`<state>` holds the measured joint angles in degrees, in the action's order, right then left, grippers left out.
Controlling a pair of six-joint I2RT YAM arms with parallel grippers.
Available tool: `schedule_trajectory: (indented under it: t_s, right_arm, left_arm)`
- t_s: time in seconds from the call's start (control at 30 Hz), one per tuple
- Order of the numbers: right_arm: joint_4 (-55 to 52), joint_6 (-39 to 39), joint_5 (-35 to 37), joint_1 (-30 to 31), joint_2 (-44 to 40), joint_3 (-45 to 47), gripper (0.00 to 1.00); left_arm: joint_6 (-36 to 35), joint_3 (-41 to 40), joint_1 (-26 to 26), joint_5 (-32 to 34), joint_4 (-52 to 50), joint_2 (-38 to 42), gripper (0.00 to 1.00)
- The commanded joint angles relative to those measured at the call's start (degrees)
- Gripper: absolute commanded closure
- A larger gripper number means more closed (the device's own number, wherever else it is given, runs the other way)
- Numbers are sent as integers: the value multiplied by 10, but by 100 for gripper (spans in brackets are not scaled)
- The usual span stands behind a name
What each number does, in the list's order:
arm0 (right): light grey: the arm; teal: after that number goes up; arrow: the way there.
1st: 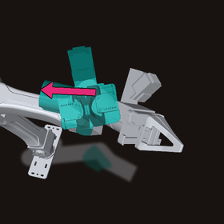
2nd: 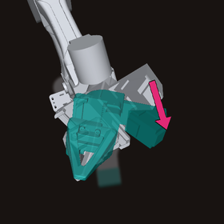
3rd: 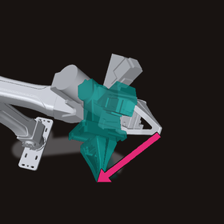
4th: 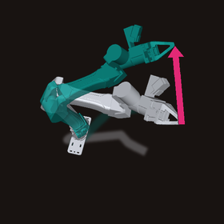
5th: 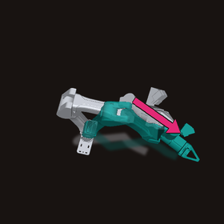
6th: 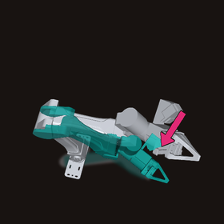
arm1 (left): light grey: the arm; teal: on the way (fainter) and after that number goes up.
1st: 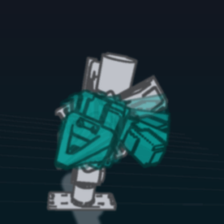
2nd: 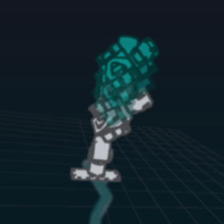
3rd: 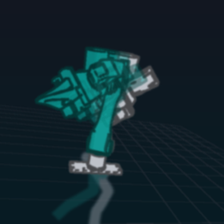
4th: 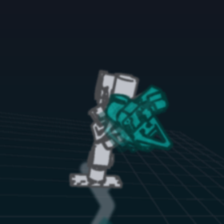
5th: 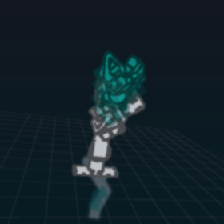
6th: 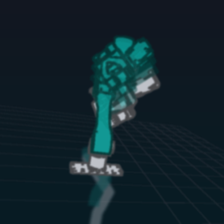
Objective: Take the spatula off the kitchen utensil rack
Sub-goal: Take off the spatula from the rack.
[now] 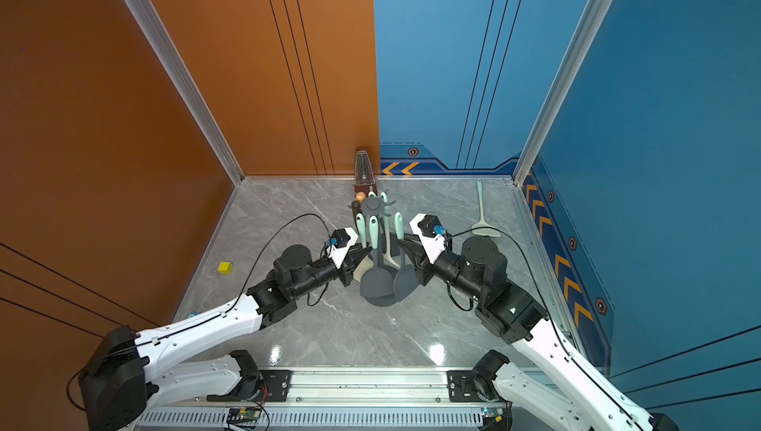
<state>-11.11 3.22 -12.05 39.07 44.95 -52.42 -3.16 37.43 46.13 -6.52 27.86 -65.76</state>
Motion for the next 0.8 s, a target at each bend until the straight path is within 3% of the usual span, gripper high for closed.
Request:
schedule_trajectory:
  t_s: [0.0, 0.43, 0.77]
  right_arm:
    - [-9, 8, 23, 3, -13, 5, 100]
    - [-38, -2, 44, -45, 9, -19, 100]
    - [-24, -22, -3, -115, 41, -18, 100]
  left_arm:
    - [11, 8, -6, 4, 20, -3, 89]
    - [10, 7, -6, 4, 21, -4, 89]
    - [6, 5, -6, 5, 19, -5, 89]
